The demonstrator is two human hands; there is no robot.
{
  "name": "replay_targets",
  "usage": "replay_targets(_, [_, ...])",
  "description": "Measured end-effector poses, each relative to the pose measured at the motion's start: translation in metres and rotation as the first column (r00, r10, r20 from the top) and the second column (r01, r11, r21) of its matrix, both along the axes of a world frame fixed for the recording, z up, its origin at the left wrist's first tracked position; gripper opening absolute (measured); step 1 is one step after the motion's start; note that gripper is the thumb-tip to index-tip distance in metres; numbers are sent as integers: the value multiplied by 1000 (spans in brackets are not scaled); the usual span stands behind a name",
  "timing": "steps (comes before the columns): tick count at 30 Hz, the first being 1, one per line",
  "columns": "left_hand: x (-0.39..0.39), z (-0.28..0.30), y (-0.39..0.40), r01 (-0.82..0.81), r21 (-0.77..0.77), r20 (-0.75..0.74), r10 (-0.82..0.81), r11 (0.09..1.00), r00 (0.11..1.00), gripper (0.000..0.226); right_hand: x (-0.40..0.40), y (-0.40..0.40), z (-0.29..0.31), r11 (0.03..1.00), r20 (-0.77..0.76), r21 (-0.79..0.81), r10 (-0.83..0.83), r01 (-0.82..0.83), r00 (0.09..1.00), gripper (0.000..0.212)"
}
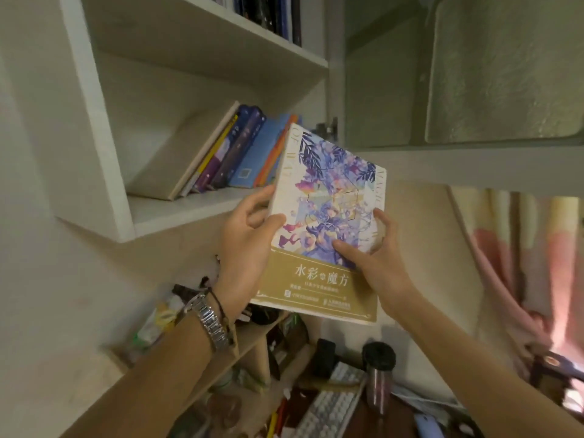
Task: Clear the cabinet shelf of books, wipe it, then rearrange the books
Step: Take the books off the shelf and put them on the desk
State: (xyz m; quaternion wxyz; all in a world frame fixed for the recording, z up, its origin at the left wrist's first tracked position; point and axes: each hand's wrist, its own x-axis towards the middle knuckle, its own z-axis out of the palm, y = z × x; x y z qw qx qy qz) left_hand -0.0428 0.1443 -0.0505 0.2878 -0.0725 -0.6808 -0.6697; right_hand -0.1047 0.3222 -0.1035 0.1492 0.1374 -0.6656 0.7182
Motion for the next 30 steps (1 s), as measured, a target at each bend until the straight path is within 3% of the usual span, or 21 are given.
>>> replay_targets(7, [-12, -79, 22, 123, 98, 203, -141, 988, 969, 39, 13, 31, -87, 995, 199, 31, -101, 97, 975, 94])
replay_targets(13, [-15, -147, 36, 143, 88, 370, -165, 986, 914, 39, 34, 46, -153, 979, 344, 92, -203, 183, 917, 86])
replay_targets(24, [0, -292, 32, 129, 5, 577, -108, 992, 810, 37, 68, 46, -275, 956, 611, 179, -293, 232, 736, 91])
replay_targets(30, [8, -360, 25, 209, -47, 690, -120, 977, 714, 40, 92, 39, -340, 949, 726, 190, -308, 250, 615, 86])
